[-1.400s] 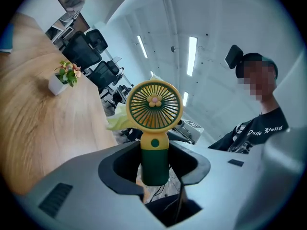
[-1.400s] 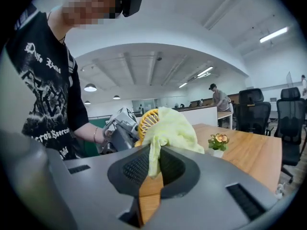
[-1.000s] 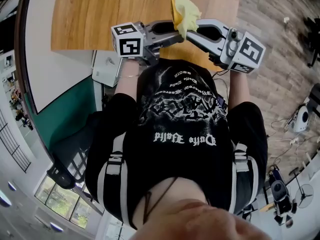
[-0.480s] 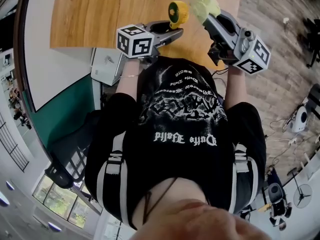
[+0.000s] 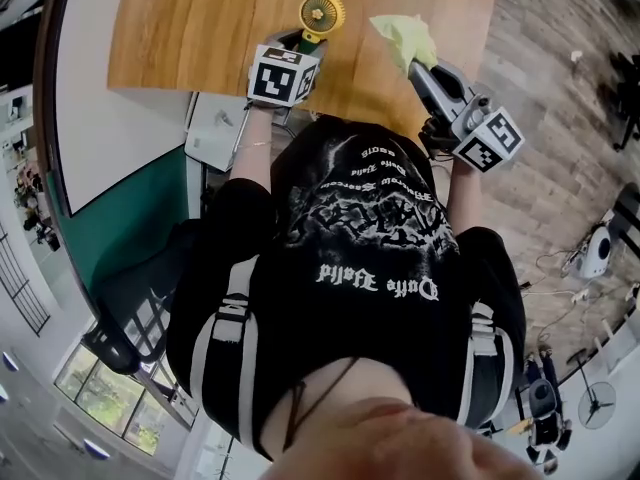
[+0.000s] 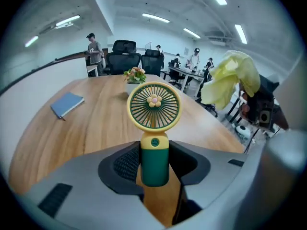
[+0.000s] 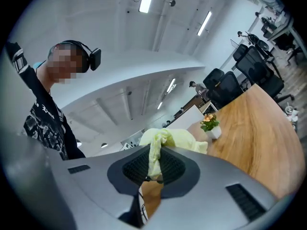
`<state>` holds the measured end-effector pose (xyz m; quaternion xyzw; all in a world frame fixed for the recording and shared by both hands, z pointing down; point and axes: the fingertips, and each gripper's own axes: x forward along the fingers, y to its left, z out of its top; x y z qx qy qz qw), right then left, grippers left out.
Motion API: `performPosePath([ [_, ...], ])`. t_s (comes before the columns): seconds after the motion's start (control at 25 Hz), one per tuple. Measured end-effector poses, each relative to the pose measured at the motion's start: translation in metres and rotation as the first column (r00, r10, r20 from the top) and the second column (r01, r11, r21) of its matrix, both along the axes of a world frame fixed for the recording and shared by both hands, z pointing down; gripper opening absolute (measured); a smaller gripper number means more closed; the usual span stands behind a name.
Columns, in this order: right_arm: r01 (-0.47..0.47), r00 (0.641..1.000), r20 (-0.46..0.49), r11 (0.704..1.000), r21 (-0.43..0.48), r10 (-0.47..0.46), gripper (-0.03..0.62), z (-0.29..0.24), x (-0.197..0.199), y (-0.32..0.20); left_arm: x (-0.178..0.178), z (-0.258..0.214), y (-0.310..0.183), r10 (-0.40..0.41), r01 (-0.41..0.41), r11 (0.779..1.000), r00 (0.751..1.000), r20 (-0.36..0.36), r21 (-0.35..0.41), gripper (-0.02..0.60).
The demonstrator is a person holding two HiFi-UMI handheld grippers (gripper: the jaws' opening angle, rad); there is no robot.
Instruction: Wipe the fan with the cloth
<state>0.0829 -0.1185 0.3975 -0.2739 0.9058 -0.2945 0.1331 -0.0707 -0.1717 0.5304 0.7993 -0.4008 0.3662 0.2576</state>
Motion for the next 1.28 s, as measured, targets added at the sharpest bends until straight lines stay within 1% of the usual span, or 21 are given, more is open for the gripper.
performPosePath([
  [0.08,-0.009,1.000,-0.013,0.998,-0.054,0.008,0.043,0.016,-0.002,0.012,-0.008,0.011,-0.005,0.013,-0.016,1.000,0.995,0.098,0.025,0.196],
  [0.16,-0.022,1.000,-0.013,0.994,-0.106,0.021,0.043,0.029,-0.005,0.023,-0.011,0.022,-0.006,0.051,-0.054,0.998,0.987,0.155,0.013,0.196],
  [0.28,-0.046,0.999,0.008,0.983,-0.177,0.048,0.043,0.047,-0.009,0.028,-0.019,0.036,-0.009,0.092,-0.089,0.996,0.977,0.191,-0.024,0.196],
  [0.36,-0.067,0.998,-0.001,0.974,-0.215,0.068,0.043,0.058,-0.008,0.029,-0.020,0.046,-0.014,0.119,-0.111,0.993,0.970,0.210,-0.049,0.196],
  [0.48,-0.090,0.996,-0.021,0.965,-0.247,0.087,0.043,0.071,-0.005,0.030,-0.022,0.063,-0.018,0.160,-0.141,0.985,0.958,0.237,-0.096,0.196],
  [0.68,-0.163,0.986,-0.030,0.944,-0.287,0.161,0.043,0.084,0.010,0.034,-0.017,0.072,-0.013,0.169,-0.140,0.981,0.959,0.226,-0.137,0.196],
  [0.84,-0.183,0.983,-0.052,0.939,-0.293,0.175,0.043,0.087,0.011,0.035,-0.020,0.072,-0.013,0.180,-0.136,0.972,0.955,0.236,-0.192,0.198],
  [0.88,-0.186,0.983,-0.058,0.938,-0.292,0.176,0.043,0.088,0.011,0.034,-0.019,0.071,-0.014,0.180,-0.138,0.972,0.957,0.229,-0.190,0.198],
  [0.96,-0.194,0.981,-0.078,0.938,-0.286,0.179,0.043,0.088,0.010,0.034,-0.018,0.069,-0.015,0.162,-0.129,0.979,0.964,0.212,-0.158,0.201],
  [1.0,-0.202,0.979,-0.095,0.938,-0.282,0.182,0.044,0.087,0.010,0.033,-0.019,0.068,-0.015,0.143,-0.115,0.983,0.968,0.204,-0.141,0.221],
  [1.08,-0.231,0.969,-0.148,0.934,-0.273,0.196,0.044,0.089,0.012,0.031,-0.022,0.067,-0.013,0.106,-0.084,0.988,0.980,0.170,-0.132,0.232],
  [1.12,-0.251,0.961,-0.186,0.931,-0.266,0.206,0.044,0.091,0.013,0.030,-0.023,0.067,-0.010,0.096,-0.075,0.986,0.985,0.145,-0.146,0.234],
  [1.16,-0.273,0.949,-0.232,0.928,-0.253,0.216,0.044,0.094,0.015,0.028,-0.022,0.067,-0.006,0.097,-0.076,0.983,0.988,0.118,-0.168,0.260],
  [1.2,-0.295,0.932,-0.282,0.926,-0.235,0.225,0.045,0.098,0.016,0.025,-0.019,0.068,-0.001,0.101,-0.082,0.979,0.990,0.094,-0.187,0.321],
  [1.24,-0.315,0.913,-0.334,0.925,-0.211,0.235,0.046,0.101,0.017,0.022,-0.017,0.068,0.001,0.100,-0.083,0.978,0.992,0.080,-0.192,0.341],
  [1.28,-0.333,0.891,-0.383,0.925,-0.184,0.244,0.046,0.103,0.018,0.018,-0.016,0.067,0.002,0.092,-0.077,0.981,0.993,0.077,-0.179,0.339],
])
